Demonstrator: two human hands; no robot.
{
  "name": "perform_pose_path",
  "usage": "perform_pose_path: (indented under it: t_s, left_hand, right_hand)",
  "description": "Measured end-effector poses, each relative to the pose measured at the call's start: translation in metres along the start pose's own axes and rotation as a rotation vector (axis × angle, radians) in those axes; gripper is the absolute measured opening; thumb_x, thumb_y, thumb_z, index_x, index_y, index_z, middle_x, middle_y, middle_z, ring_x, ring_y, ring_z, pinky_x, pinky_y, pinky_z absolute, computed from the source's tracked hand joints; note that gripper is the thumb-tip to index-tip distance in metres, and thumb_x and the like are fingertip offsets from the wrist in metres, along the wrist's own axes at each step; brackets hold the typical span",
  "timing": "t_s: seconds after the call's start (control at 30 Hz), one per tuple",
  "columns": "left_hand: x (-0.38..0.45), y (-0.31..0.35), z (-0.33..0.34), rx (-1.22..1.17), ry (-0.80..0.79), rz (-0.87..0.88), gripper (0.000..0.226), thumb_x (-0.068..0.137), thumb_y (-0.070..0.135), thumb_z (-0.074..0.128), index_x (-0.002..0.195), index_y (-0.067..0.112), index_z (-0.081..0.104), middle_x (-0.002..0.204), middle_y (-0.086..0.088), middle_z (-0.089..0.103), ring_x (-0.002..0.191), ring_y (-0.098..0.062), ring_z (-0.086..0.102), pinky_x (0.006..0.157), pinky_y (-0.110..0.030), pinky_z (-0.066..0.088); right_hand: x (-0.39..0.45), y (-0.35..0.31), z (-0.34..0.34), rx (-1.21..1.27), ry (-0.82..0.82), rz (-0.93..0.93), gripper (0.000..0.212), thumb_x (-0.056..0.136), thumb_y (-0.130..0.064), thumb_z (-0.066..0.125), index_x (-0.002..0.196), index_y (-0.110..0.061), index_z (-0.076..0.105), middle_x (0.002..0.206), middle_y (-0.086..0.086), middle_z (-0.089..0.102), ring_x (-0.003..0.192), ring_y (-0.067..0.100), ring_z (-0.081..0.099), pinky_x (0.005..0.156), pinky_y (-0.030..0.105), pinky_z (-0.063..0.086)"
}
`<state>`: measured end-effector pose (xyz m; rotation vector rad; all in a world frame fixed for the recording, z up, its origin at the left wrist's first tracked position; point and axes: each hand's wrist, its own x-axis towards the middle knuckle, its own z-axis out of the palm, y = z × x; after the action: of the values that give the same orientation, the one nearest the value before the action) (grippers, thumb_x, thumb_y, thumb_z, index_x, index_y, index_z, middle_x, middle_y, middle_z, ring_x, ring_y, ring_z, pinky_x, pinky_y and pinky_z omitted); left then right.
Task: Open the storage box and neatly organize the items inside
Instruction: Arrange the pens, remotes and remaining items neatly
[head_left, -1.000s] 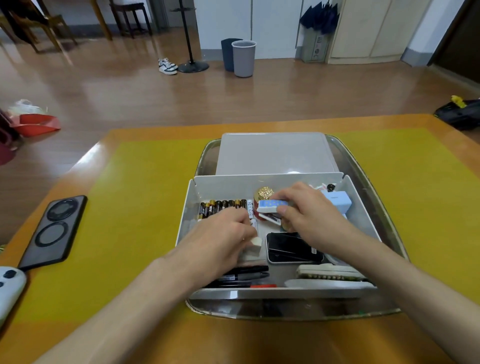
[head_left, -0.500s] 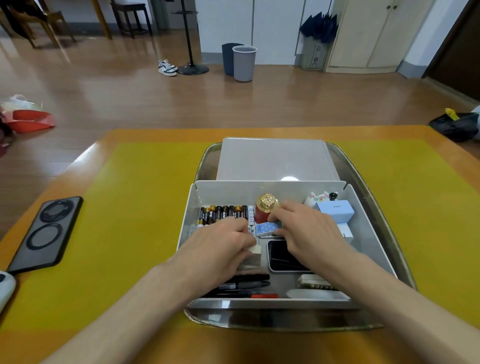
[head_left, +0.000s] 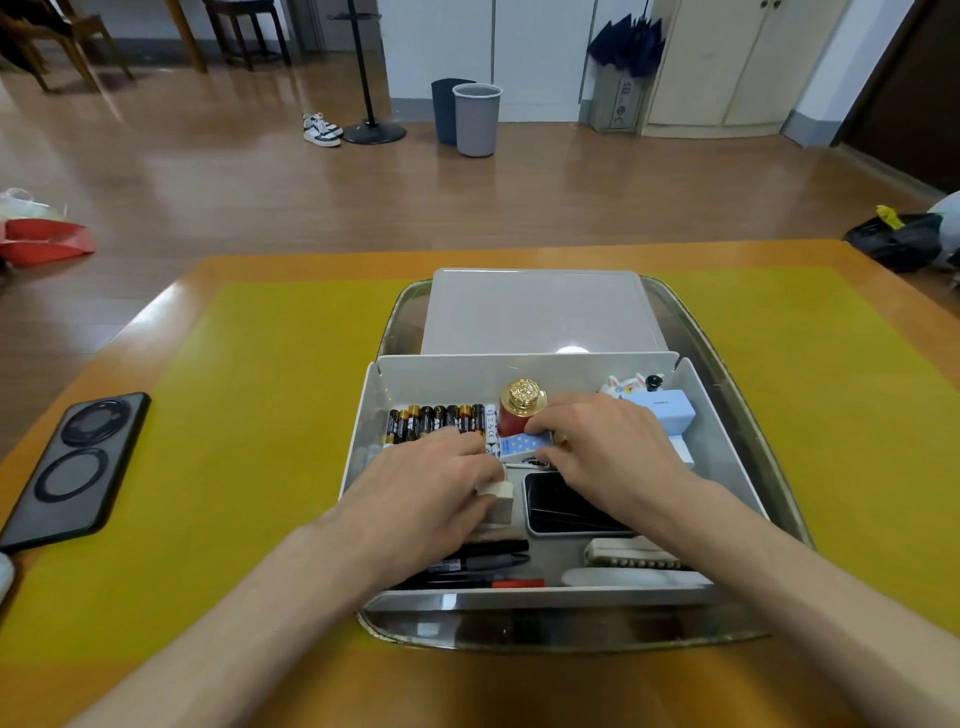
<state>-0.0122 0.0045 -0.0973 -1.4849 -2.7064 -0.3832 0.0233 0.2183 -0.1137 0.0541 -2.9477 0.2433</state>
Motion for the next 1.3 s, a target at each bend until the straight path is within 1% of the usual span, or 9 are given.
perform_pose_path:
  t_s: [0.17, 0.47, 0.7, 0.83, 0.93, 1.03, 1.1, 1.2, 1.3]
  left_hand:
    - [0.003, 0.001, -0.001, 0.016, -0.019, -0.014, 0.026, 0.095, 0.040, 0.053, 0.119, 0.033, 0.061, 0.113, 0.016, 0.056, 0.110, -0.008, 0.050, 0.075, -0.027, 0.043]
    - [0.006, 0.002, -0.001, 0.053, -0.066, -0.033, 0.021, 0.094, 0.035, 0.052, 0.111, 0.031, 0.063, 0.107, 0.014, 0.059, 0.110, -0.010, 0.052, 0.067, -0.026, 0.034]
    - [0.009, 0.004, -0.001, 0.038, -0.068, -0.038, 0.026, 0.093, 0.039, 0.054, 0.117, 0.034, 0.063, 0.112, 0.016, 0.060, 0.112, -0.009, 0.052, 0.073, -0.028, 0.043]
    - [0.010, 0.002, -0.001, 0.035, -0.042, -0.035, 0.030, 0.091, 0.051, 0.053, 0.113, 0.033, 0.064, 0.106, 0.016, 0.060, 0.107, -0.007, 0.052, 0.070, -0.027, 0.041]
    - [0.013, -0.002, -0.003, 0.012, -0.011, -0.079, 0.043, 0.090, 0.065, 0.039, 0.104, 0.034, 0.065, 0.095, 0.016, 0.061, 0.096, -0.005, 0.054, 0.070, -0.031, 0.049]
    - [0.023, -0.010, -0.007, -0.013, 0.072, -0.153, 0.030, 0.094, 0.054, 0.042, 0.098, 0.033, 0.063, 0.091, 0.016, 0.062, 0.091, -0.008, 0.058, 0.071, -0.036, 0.052]
    - [0.032, -0.015, -0.009, -0.051, 0.130, -0.194, 0.017, 0.095, 0.041, 0.050, 0.104, 0.033, 0.062, 0.097, 0.016, 0.063, 0.093, -0.011, 0.060, 0.073, -0.037, 0.052]
    - [0.046, -0.021, -0.008, -0.106, 0.155, -0.234, 0.025, 0.094, 0.030, 0.058, 0.119, 0.028, 0.060, 0.110, 0.013, 0.061, 0.097, -0.012, 0.059, 0.077, -0.036, 0.052]
    - [0.059, -0.020, -0.005, -0.135, 0.145, -0.285, 0.024, 0.093, 0.027, 0.055, 0.117, 0.027, 0.060, 0.108, 0.012, 0.061, 0.097, -0.014, 0.059, 0.077, -0.037, 0.051]
  right_hand:
    - [0.000, 0.004, -0.008, 0.047, -0.049, 0.021, 0.027, 0.088, -0.033, 0.065, 0.114, -0.040, 0.066, 0.111, -0.015, 0.067, 0.106, 0.018, 0.059, 0.070, 0.032, 0.035]
    - [-0.007, 0.010, -0.014, 0.094, -0.072, 0.045, 0.028, 0.088, -0.033, 0.065, 0.115, -0.039, 0.066, 0.112, -0.015, 0.067, 0.105, 0.019, 0.060, 0.078, 0.038, 0.049]
    - [0.000, 0.001, -0.007, 0.116, -0.064, 0.020, 0.023, 0.088, -0.027, 0.062, 0.110, -0.035, 0.066, 0.106, -0.013, 0.063, 0.102, 0.017, 0.058, 0.073, 0.035, 0.045]
    - [-0.004, 0.003, -0.006, 0.128, -0.039, 0.024, 0.024, 0.087, -0.030, 0.061, 0.109, -0.038, 0.064, 0.103, -0.014, 0.059, 0.097, 0.016, 0.057, 0.067, 0.035, 0.042]
    - [-0.007, 0.004, -0.004, 0.129, -0.036, 0.021, 0.022, 0.089, -0.033, 0.060, 0.109, -0.038, 0.063, 0.103, -0.013, 0.057, 0.095, 0.017, 0.057, 0.065, 0.035, 0.040]
    - [-0.007, 0.003, -0.003, 0.138, -0.063, 0.027, 0.022, 0.090, -0.031, 0.062, 0.111, -0.037, 0.064, 0.107, -0.013, 0.056, 0.097, 0.019, 0.058, 0.070, 0.037, 0.045]
    - [-0.007, 0.004, -0.003, 0.154, -0.060, 0.032, 0.021, 0.090, -0.026, 0.062, 0.109, -0.037, 0.064, 0.106, -0.013, 0.056, 0.098, 0.019, 0.057, 0.074, 0.039, 0.047]
    - [-0.004, 0.011, -0.007, 0.277, -0.028, 0.087, 0.021, 0.090, -0.023, 0.063, 0.108, -0.034, 0.067, 0.101, -0.014, 0.058, 0.098, 0.017, 0.056, 0.082, 0.040, 0.046]
    - [-0.002, 0.022, -0.011, 0.427, 0.025, 0.183, 0.015, 0.089, -0.029, 0.069, 0.103, -0.034, 0.070, 0.093, -0.018, 0.063, 0.090, 0.016, 0.056, 0.081, 0.036, 0.044]
